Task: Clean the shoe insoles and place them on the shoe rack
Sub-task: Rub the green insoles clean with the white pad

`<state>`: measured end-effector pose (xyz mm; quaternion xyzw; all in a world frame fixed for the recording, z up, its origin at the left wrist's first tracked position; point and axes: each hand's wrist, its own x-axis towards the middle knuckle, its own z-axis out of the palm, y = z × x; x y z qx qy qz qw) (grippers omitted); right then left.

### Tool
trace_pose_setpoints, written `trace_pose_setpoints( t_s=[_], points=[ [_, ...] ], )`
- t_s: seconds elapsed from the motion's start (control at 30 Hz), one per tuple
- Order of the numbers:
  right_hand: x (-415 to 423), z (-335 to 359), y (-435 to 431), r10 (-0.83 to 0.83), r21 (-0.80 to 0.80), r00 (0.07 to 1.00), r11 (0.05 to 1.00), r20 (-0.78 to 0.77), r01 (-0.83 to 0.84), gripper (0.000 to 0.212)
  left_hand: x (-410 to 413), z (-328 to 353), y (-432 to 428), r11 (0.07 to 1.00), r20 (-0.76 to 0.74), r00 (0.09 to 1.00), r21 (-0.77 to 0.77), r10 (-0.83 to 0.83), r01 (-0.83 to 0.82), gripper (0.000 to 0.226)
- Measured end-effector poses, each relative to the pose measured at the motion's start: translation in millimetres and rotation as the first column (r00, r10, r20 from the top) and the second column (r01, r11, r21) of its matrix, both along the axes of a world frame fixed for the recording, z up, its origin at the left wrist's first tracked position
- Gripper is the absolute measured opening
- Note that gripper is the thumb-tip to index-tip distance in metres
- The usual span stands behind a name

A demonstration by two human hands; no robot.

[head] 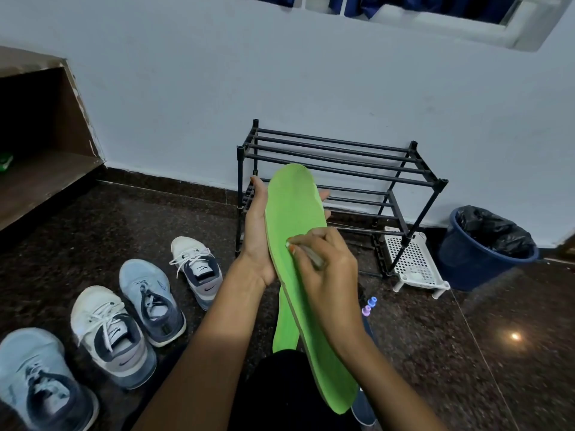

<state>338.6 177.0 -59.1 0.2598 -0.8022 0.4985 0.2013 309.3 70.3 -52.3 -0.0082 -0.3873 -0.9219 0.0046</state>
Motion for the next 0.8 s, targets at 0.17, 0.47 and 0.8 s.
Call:
trace_pose_setpoints(
  t_s=[0.17, 0.47, 0.8],
  points=[
    [-24, 8, 6, -0.136, 0.011, 0.990, 0.991, -0.043, 0.137, 0.012, 1, 1, 3, 0.999, 0.003, 1.000, 0.017, -0.029, 0.029, 0.087],
    [8, 0, -8, 0.043, -0.081, 0.999, 0.996, 0.032, -0.040, 0.012, 4, 4, 2, 0.999, 0.003, 1.000, 0.047, -0.021, 0.021, 0.084],
    [-23, 10, -3, -0.109, -0.036, 0.994, 0.993, 0.004, 0.109, 0.013, 0, -1, 2, 0.999, -0.003, 0.999, 0.020, -0.046, 0.046, 0.091]
  ],
)
